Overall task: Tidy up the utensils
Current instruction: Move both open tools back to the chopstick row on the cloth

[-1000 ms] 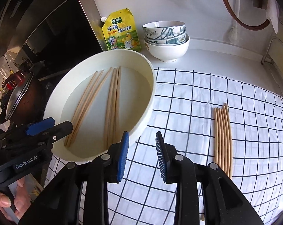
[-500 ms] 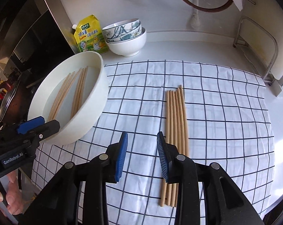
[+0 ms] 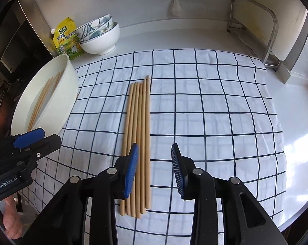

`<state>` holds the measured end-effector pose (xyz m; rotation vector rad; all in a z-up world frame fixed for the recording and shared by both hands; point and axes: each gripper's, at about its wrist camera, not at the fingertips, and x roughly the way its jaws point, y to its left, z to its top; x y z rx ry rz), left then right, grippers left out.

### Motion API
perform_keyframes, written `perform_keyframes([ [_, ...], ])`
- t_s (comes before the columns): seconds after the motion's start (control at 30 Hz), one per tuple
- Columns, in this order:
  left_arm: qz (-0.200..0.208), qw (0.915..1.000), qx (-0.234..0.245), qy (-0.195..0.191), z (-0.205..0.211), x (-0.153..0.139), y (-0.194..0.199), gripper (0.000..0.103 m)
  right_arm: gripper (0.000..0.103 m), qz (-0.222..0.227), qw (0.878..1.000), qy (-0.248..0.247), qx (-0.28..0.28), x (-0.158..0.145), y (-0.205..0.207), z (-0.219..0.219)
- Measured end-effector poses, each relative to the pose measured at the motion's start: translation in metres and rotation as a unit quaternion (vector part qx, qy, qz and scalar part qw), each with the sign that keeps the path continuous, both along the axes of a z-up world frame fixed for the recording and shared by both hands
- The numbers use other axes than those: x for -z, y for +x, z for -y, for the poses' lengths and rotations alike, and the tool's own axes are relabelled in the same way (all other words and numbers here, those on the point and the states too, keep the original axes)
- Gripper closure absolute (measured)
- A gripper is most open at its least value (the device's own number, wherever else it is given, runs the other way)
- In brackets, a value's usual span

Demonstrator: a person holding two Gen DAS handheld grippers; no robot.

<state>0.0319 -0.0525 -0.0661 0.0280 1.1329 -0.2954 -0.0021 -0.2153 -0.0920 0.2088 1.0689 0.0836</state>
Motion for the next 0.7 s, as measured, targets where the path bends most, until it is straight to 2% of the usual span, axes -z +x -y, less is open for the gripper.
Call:
perform_keyframes([
  [0.2, -0.020, 0.9998, -0.003, 0.008, 0.013, 0.024, -0.003, 0.042, 0.069, -0.015, 1.000, -0.002, -0.019, 0.026, 0.003, 0.000],
  [0.4, -0.034, 0.9991, -0.022, 0.015, 0.012, 0.041, -0.003, 0.042, 0.068, -0.007, 0.999, -0.005, -0.034, 0.035, 0.008, -0.006],
  [0.7, -0.038, 0.9984, -0.040, 0.014, 0.009, 0.046, 0.000, 0.042, 0.066, -0.010, 0.998, -0.023, -0.051, 0.042, 0.018, -0.014],
])
